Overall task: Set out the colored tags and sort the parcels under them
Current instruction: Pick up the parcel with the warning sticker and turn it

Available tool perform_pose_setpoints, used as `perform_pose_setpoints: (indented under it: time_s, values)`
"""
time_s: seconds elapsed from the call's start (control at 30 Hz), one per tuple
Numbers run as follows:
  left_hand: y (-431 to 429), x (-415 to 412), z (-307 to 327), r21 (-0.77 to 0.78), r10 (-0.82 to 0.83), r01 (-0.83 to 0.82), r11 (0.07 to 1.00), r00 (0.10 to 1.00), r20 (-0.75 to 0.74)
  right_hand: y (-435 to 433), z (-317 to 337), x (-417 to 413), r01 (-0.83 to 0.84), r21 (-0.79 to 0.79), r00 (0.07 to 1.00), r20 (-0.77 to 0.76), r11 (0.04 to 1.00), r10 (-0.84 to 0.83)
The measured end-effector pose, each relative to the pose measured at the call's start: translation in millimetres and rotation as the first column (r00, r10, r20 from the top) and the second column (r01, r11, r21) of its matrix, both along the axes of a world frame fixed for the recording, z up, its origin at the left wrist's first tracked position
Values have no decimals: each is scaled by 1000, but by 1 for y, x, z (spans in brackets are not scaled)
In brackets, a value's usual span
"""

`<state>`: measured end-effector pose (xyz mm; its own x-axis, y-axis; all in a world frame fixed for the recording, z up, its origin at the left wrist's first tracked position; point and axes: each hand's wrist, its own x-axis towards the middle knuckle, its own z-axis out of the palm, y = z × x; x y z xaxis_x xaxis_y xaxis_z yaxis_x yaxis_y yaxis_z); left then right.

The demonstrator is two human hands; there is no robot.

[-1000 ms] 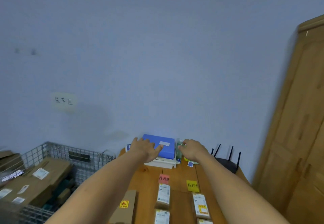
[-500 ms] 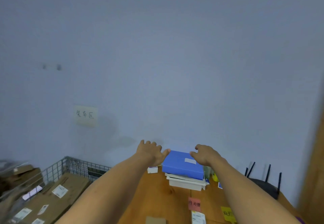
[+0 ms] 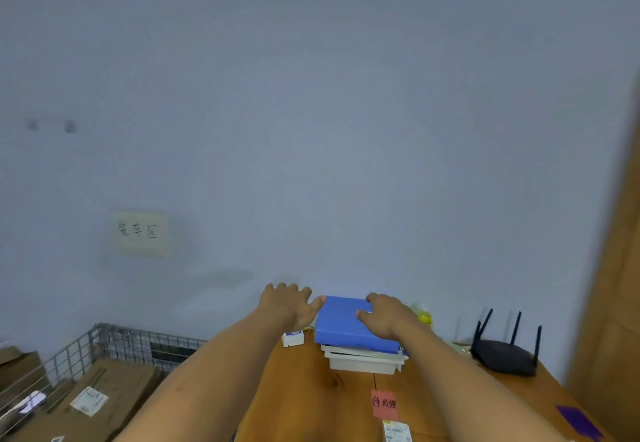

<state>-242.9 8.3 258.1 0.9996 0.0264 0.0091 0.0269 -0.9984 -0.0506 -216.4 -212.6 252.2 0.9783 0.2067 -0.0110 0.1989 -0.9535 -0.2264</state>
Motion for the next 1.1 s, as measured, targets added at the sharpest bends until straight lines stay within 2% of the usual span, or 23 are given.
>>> perform_pose_setpoints:
  time_s: [0.2, 0.43, 0.63, 0.73, 0.83, 0.9, 1.1]
  values:
    - [-2, 27, -2, -23, -36, 36, 999, 999, 0, -6, 12, 14, 62, -13, 998, 9, 998, -62]
    - [10, 35, -37, -66, -47, 41, 997, 994, -101, 5, -19, 33, 89, 95, 995, -60, 991, -83]
    - [21, 36, -94, -134, -51, 23, 991, 977, -208, 23, -93, 34, 92, 92, 976, -204, 991, -72]
    - [24, 34, -140, -163, -48, 6, 987, 964, -260, 30, -140, 25, 120, 125, 963, -254, 985, -85]
    - [22, 35, -201, -208, -28, -56, 976, 924, -380, 37, -197, 23, 146, 125, 924, -372, 981, -91]
    - [23, 29, -229, -213, -13, -78, 974, 917, -398, 39, -222, 17, 145, 130, 913, -400, 981, -82]
    - [4, 6, -338, -267, 38, -240, 933, 805, -592, 42, -327, -1, 199, 174, 805, -590, 964, -59]
